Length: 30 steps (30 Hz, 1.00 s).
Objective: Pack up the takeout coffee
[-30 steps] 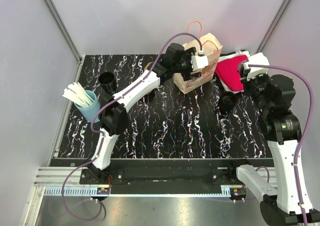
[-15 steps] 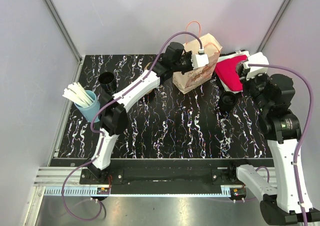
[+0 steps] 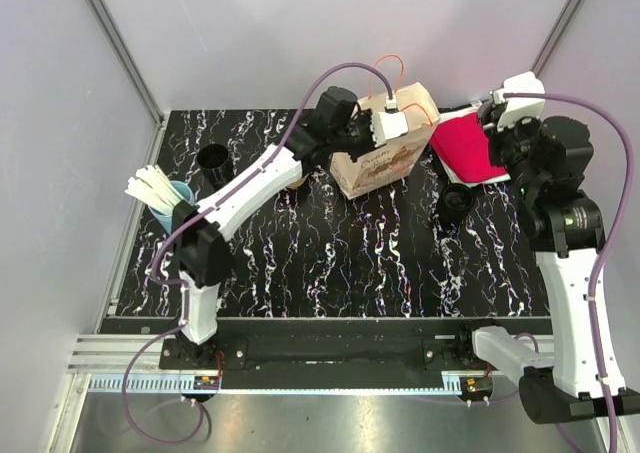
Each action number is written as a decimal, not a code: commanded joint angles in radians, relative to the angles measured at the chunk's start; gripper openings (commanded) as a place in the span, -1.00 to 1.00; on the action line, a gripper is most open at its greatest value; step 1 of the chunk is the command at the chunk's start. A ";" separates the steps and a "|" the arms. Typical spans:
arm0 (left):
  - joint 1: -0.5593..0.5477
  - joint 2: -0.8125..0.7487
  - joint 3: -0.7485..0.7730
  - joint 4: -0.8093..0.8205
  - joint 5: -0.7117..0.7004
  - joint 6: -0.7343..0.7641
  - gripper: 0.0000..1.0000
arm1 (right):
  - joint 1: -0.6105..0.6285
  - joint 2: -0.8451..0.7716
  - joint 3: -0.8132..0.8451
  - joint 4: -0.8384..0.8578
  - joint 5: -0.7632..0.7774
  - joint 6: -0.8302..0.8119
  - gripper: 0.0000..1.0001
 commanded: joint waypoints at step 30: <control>-0.090 -0.605 -0.524 -0.052 0.001 -0.420 0.21 | 0.058 0.266 0.472 -0.381 -0.635 0.324 -1.00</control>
